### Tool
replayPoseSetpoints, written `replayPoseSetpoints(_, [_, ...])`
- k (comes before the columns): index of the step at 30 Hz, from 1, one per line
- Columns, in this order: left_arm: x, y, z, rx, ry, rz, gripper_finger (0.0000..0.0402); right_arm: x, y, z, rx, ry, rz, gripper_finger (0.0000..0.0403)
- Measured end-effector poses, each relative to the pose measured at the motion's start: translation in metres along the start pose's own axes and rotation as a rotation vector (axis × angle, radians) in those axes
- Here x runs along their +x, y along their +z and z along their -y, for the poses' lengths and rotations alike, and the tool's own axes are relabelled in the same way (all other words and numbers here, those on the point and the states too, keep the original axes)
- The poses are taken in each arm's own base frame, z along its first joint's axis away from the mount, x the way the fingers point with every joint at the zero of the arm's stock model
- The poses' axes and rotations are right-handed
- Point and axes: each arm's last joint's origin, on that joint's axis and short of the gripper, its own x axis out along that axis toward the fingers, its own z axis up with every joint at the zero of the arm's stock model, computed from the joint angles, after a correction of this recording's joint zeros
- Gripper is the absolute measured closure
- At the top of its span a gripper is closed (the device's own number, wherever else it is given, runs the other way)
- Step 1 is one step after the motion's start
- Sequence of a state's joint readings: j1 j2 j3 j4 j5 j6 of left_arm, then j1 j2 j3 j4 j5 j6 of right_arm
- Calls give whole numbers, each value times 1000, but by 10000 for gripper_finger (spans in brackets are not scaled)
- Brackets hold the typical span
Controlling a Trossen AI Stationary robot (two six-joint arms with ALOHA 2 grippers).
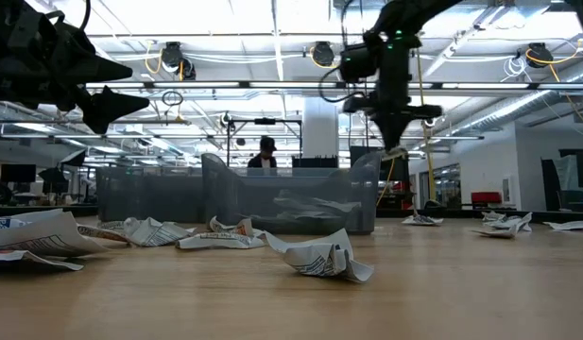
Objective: Pick & Place First Aid Supplies
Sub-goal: Put the green bandage pack into the right black bin
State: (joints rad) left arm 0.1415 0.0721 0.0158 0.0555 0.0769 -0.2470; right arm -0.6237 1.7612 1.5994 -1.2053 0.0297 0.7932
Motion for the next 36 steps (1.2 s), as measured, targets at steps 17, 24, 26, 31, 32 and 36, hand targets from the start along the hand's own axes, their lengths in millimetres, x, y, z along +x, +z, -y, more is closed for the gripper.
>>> replayPoseSetpoints(17, [0,0,0,0,0,0,91,-9,-64,-100,-636,131,-50,403])
replayPoseSetpoints(24, [0,0,0,0,0,0,91,-13,-112,-118,-824,132,-76,403])
replayPoseSetpoints(26, [0,0,0,0,0,0,91,-14,-125,-121,-864,130,-84,403])
replayPoseSetpoints(31, [0,0,0,0,0,0,91,-16,-144,-128,-919,145,-80,403])
replayPoseSetpoints(32, [0,0,0,0,0,0,91,-16,-144,-128,-924,150,-74,403])
replayPoseSetpoints(36, [0,0,0,0,0,0,91,-16,-143,-129,-942,155,-64,403])
